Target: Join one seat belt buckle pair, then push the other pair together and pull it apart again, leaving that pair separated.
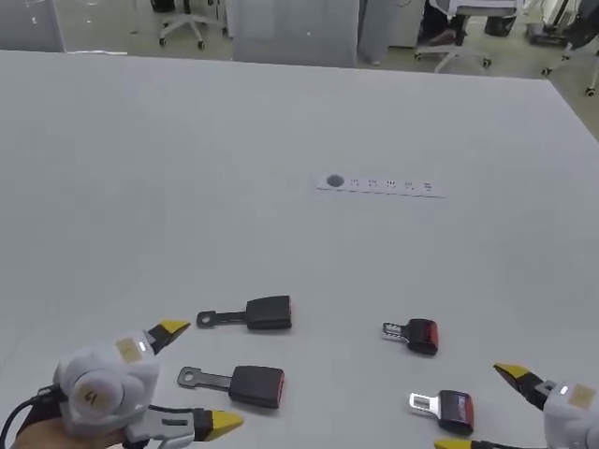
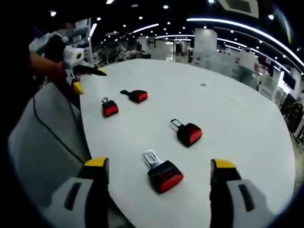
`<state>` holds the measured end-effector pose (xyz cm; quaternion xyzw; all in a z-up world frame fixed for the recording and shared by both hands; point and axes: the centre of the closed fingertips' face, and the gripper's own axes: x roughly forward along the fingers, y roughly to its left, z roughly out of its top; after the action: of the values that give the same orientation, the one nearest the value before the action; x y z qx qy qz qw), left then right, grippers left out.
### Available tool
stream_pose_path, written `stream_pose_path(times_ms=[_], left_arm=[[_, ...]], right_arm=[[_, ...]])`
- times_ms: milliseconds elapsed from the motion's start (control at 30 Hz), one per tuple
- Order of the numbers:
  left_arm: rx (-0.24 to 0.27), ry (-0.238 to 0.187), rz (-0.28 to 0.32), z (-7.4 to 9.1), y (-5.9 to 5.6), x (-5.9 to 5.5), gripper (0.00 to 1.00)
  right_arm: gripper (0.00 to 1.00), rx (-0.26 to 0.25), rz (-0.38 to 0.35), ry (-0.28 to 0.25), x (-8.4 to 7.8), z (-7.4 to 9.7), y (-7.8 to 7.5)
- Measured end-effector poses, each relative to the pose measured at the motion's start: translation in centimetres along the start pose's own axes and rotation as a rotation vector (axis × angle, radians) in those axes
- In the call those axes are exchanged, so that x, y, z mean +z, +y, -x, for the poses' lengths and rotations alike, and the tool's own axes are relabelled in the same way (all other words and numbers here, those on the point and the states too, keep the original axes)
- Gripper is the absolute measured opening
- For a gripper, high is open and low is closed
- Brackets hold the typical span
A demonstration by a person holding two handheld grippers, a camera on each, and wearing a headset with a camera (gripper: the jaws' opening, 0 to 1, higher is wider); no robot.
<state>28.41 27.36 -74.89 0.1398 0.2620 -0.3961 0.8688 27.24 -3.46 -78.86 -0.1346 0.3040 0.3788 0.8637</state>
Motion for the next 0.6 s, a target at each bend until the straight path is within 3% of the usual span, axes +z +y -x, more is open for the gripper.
stream_pose_path(times_ms=[267, 600], left_arm=[[-0.019, 0.015, -0.003, -1.1, -0.1, -0.1, 0.91], [-0.074, 0.069, -0.046, -2.3, -0.5, -1.0, 0.89]], right_arm=[[0.87, 0.047, 0.009, 0.026, -0.5, -0.6, -0.1], [0.86, 0.106, 0.027, 0.062, -1.2, -1.0, -0.3]])
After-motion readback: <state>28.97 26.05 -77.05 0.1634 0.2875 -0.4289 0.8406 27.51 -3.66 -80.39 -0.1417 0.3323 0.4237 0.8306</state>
